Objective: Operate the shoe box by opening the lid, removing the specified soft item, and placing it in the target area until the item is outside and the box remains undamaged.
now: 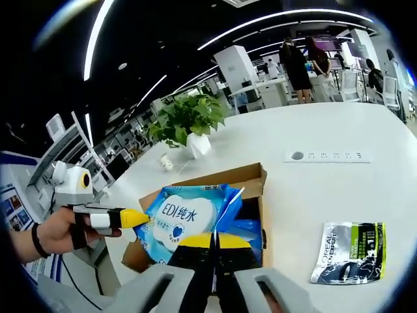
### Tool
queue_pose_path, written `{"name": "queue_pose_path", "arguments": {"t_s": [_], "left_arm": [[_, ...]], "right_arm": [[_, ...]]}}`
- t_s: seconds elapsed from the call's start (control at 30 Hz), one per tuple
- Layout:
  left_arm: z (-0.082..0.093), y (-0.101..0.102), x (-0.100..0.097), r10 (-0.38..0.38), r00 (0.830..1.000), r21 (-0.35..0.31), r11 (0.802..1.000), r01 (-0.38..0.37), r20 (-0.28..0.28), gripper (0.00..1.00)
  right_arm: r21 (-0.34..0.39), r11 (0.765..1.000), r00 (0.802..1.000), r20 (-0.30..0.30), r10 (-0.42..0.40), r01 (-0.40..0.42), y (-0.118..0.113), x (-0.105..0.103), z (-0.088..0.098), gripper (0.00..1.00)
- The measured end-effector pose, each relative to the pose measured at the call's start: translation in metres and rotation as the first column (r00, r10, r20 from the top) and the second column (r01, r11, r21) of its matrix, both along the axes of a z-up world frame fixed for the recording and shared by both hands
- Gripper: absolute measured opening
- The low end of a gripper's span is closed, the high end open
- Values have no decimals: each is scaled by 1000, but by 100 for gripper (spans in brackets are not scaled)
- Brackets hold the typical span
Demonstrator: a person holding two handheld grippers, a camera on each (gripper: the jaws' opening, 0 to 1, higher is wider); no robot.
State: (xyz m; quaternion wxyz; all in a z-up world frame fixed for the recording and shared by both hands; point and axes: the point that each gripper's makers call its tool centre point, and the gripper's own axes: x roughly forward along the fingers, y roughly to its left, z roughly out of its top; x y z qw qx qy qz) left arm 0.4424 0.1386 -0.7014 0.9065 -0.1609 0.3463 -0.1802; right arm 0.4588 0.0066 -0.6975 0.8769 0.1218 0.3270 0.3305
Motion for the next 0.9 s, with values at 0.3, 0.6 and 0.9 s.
{"name": "queue_pose_path", "arguments": {"t_s": [0.3,0.6,0.9], "left_arm": [[10,-14,7,-6,1000,-17,1000,6,18,0],[11,-48,12,-65,998,-10,998,65,24,0],[9,-90,15,-131,991,-5,991,131,23,0]], "right_arm": [[9,1000,1000,10,-27,27,-15,2,7,0],[21,997,997,7,-79,78,-50,-1,9,0],[21,989,989,-3,-145,145,-95,-6,4,0]]}}
